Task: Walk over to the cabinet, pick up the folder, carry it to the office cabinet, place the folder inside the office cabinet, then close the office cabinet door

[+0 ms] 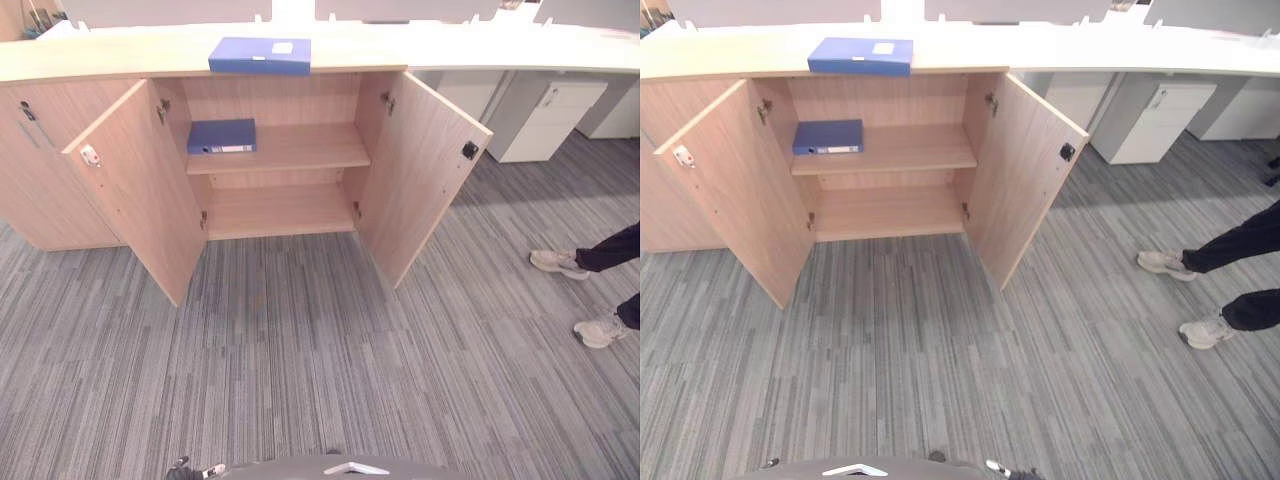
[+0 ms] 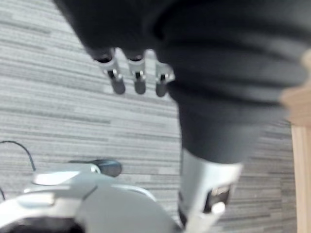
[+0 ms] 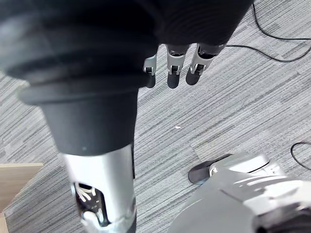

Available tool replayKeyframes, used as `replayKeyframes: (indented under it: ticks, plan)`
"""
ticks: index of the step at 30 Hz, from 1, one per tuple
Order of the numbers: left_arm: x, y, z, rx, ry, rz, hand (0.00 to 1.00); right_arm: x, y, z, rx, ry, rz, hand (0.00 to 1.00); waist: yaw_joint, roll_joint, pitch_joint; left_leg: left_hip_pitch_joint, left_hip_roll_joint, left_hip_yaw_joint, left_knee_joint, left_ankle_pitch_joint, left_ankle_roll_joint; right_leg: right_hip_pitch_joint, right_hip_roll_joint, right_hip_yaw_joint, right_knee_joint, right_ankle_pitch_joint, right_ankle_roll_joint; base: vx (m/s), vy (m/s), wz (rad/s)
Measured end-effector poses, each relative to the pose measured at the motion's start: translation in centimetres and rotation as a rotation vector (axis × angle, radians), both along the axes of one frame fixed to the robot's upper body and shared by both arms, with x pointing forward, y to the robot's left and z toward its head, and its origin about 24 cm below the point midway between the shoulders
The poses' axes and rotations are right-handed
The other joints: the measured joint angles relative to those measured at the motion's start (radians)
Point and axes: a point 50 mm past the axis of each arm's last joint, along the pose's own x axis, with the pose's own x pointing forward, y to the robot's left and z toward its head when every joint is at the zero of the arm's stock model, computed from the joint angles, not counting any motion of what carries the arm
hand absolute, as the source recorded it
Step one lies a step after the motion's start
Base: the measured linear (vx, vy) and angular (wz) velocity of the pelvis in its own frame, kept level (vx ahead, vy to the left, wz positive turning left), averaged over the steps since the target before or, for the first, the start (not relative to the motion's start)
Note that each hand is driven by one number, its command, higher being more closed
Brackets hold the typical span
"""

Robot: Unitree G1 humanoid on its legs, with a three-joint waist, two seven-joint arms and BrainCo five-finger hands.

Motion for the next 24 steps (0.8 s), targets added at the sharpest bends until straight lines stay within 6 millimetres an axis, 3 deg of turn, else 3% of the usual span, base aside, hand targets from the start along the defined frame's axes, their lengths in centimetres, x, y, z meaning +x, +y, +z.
replayKeyframes:
  ticks: [24]
  plan:
    - [0.42, -0.14, 0.06, 0.012, -0.015, -0.045, 0.0, 0.88, -0.12, 0.16, -0.028, -0.003, 0.079, 0.0, 0.002, 0.002, 0.011, 0.018, -0.001, 0.019, -0.068, 0.037, -0.002, -0.005, 0.003, 0.003, -0.032, 0.02, -0.003, -0.04, -0.014, -0.01]
